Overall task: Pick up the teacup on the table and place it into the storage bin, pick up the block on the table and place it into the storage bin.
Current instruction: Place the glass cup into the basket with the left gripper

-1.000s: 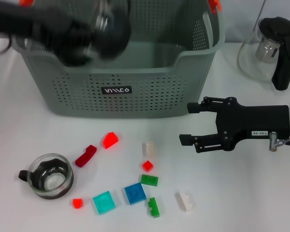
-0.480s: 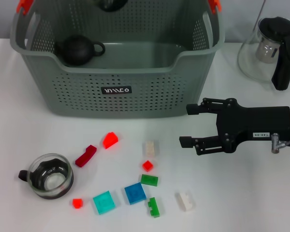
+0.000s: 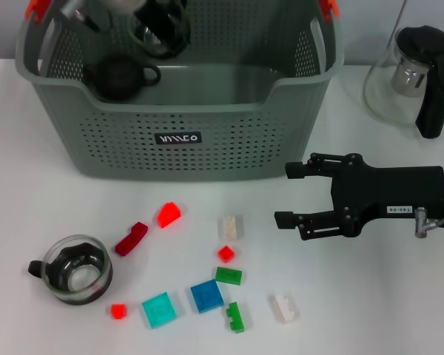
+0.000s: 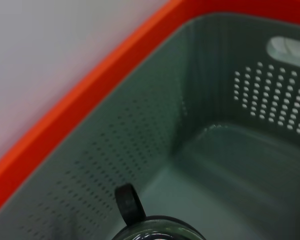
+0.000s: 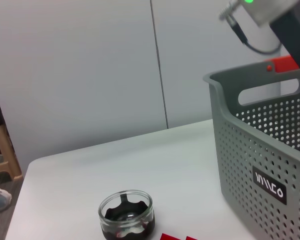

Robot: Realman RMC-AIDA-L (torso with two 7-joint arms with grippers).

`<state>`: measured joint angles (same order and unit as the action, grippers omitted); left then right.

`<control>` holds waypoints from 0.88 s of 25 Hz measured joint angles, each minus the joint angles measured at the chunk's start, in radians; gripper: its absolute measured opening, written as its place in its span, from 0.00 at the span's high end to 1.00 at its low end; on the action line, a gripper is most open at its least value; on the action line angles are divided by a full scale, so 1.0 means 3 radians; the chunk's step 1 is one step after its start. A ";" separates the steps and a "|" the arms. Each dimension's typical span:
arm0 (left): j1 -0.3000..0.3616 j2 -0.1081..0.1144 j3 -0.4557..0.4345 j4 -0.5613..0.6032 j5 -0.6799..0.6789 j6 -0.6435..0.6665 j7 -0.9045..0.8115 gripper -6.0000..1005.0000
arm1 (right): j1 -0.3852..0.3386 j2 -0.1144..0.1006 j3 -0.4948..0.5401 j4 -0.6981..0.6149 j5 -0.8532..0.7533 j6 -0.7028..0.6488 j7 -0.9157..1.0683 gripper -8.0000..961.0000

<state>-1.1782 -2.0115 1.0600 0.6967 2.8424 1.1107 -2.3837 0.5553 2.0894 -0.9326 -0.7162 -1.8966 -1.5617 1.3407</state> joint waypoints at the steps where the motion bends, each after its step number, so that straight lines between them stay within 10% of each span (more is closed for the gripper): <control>1: -0.0021 -0.0025 0.0057 -0.0083 0.0022 -0.0088 -0.0005 0.96 | 0.0000 0.0000 0.0000 0.0001 0.0000 0.0000 0.0000 0.05; 22: -0.0052 -0.0139 0.0566 -0.0428 0.0043 -0.0346 0.0010 0.93 | 0.0010 -0.0001 0.0000 0.0004 -0.0012 0.0014 0.0000 0.05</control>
<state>-1.1939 -2.0533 1.2299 0.5684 2.8554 1.0070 -2.3806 0.5583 2.0889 -0.9326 -0.7150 -1.9003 -1.5575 1.3407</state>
